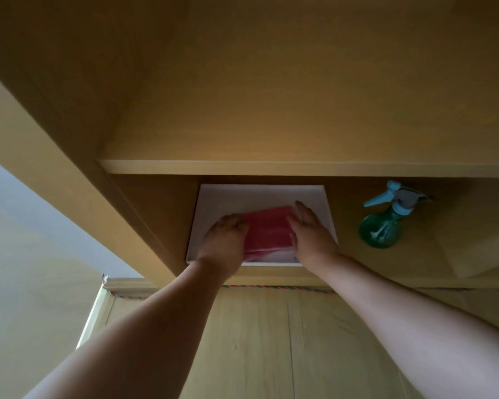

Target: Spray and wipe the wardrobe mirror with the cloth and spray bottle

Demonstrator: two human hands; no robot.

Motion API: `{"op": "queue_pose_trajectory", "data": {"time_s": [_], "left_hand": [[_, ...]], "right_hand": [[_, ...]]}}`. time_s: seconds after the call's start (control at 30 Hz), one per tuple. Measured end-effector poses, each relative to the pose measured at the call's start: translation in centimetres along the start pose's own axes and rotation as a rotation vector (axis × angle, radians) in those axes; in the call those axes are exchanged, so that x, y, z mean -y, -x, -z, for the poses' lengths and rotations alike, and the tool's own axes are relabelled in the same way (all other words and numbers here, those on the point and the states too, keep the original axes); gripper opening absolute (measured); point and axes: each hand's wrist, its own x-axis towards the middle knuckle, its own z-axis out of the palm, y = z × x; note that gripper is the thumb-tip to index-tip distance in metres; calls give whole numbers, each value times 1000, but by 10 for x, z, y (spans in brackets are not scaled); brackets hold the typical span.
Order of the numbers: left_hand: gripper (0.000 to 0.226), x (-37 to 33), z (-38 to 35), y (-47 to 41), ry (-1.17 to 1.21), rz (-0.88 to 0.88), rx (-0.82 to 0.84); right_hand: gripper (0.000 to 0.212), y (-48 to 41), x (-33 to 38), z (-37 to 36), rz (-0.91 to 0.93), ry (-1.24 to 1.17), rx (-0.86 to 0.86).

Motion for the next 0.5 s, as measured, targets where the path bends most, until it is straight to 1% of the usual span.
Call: {"op": "queue_pose_trajectory", "data": {"time_s": [0.07,0.13,0.17,0.3,0.4,0.5], "left_hand": [[52,-3,-11,5,-30,17,107],[57,-3,-18,5,-55,51,195],[59,-3,-20,5,-74,67,229],[58,0,-23,10,-95,94,274],[59,-6,-20,16,-63,108,262],[57,-18,-4,34,4,124,236]], "right_hand": [[56,5,-1,-8,130,82,157],[57,8,0,-10,126,110,262],[56,8,0,-10,104,107,282],[56,11,2,-7,62,86,286],[57,17,3,-2,43,53,312],[55,33,10,8,20,-30,320]]}}
